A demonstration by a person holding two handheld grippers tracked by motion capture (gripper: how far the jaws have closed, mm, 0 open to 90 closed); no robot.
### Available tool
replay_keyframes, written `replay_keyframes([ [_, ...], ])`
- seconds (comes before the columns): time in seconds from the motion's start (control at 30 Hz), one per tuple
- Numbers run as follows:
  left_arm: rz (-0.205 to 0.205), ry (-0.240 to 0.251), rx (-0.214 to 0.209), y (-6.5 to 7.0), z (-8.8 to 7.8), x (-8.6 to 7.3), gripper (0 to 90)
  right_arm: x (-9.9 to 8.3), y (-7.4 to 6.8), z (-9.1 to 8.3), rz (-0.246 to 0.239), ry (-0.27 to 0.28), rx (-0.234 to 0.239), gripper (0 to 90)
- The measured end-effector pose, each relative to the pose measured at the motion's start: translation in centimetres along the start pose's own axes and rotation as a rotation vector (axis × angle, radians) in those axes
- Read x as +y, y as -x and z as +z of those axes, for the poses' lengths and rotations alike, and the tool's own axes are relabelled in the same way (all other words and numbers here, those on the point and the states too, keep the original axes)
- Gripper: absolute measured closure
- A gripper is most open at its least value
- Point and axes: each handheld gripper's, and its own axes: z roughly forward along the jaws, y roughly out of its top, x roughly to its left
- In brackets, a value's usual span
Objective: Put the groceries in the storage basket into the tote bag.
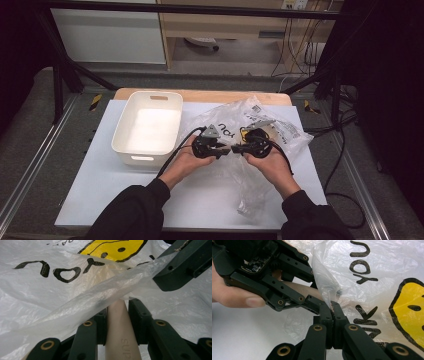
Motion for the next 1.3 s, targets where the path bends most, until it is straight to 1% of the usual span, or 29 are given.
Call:
replay_keyframes([
  [0.17,0.007,0.004,-0.018,0.1,0.1,0.0,68.6,0.0,0.0,-0.1,0.000,-0.002,-0.002,90.0],
  [0.43,0.009,0.007,-0.008,0.2,0.0,0.2,68.6,-0.1,0.0,-0.3,-0.004,-0.004,-0.003,90.0],
  [0.67,0.009,0.000,0.003,-0.3,0.2,0.7,68.6,-0.1,-0.2,-0.4,-0.003,-0.006,0.000,90.0],
  [0.73,0.017,-0.005,0.004,-0.5,0.4,0.9,68.6,-0.1,-0.2,-0.3,-0.001,-0.004,0.000,90.0],
  [0.9,0.002,-0.004,-0.001,-1.2,1.1,1.2,68.6,-0.3,-0.1,-0.2,0.000,-0.007,0.001,90.0],
  [1.03,-0.006,0.001,-0.012,-1.7,1.4,1.1,68.5,-0.6,0.2,-0.1,0.004,-0.008,-0.001,90.0],
  [1.1,-0.019,0.006,-0.016,-2.0,1.6,0.9,68.5,-0.7,0.3,0.0,0.008,-0.011,-0.004,90.0],
  [1.27,-0.014,0.009,0.007,-2.3,2.0,0.5,68.3,-1.1,0.4,0.3,0.020,-0.017,-0.009,90.0],
  [1.3,-0.014,0.009,0.010,-2.3,2.0,0.5,68.2,-1.1,0.4,0.4,0.017,-0.019,-0.014,90.0],
])
